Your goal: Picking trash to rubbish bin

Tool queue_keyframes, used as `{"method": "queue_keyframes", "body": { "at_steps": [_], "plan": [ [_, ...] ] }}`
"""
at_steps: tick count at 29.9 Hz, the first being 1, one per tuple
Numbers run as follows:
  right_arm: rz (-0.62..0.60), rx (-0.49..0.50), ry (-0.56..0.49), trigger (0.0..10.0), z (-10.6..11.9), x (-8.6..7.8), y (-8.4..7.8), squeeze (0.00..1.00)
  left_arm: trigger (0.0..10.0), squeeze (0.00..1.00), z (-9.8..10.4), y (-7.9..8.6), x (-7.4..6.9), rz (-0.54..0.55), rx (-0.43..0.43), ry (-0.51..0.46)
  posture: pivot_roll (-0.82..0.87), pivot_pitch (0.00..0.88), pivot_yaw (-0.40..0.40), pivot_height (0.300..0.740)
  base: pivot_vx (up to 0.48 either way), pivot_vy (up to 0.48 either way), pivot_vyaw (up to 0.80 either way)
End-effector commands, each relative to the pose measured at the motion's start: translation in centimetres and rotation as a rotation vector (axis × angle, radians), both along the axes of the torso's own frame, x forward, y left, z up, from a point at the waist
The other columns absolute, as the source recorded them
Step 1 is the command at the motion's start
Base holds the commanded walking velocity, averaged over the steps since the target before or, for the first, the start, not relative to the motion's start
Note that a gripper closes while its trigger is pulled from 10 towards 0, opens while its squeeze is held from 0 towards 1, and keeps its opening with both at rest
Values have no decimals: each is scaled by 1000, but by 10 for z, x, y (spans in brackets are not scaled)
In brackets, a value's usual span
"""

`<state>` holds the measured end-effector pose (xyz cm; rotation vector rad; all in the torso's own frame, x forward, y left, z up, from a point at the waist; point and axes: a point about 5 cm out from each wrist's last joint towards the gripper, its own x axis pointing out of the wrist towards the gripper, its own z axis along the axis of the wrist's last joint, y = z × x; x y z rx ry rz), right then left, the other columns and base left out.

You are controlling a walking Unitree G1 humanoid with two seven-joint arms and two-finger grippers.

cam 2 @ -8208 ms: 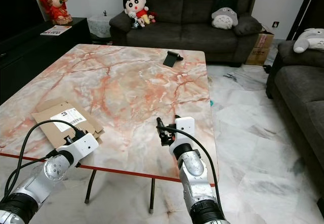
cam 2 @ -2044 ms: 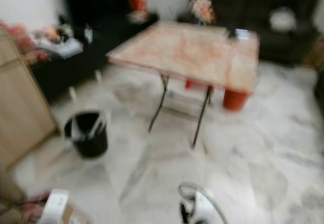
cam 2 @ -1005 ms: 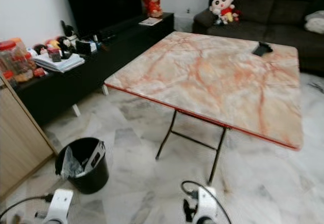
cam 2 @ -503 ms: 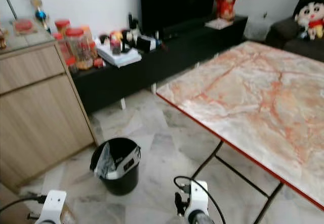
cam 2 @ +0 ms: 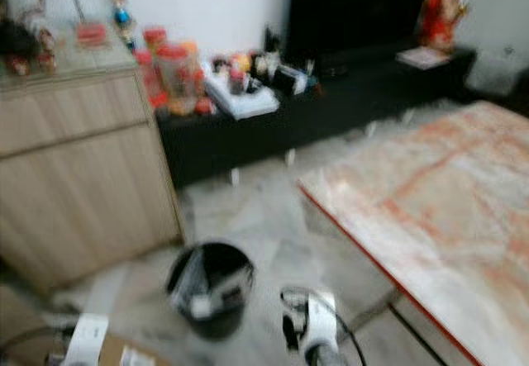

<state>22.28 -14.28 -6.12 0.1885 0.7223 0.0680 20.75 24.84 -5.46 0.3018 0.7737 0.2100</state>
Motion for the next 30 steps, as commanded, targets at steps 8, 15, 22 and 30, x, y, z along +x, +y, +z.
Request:
{"method": "queue_keyframes", "body": {
  "at_steps": [8,15,22,30],
  "plan": [
    [-38,-18,15,10000,-3,-5,-11,0,10000,0,1,-4,4,-23,-1,-6,153,0,16,740,407,0,0],
    [-22,-39,11,10000,-2,-4,-12,0,10000,0,2,-4,6,-30,1,-9,151,0,21,740,371,0,318],
    [-34,-15,16,10000,-3,-6,-11,0,10000,0,5,-5,10,-39,4,-19,151,0,22,740,330,0,698],
    [-40,-13,14,10000,-3,-6,-11,0,10000,0,7,-7,13,-44,-5,-46,160,0,11,740,36,0,0]
  ]
}}
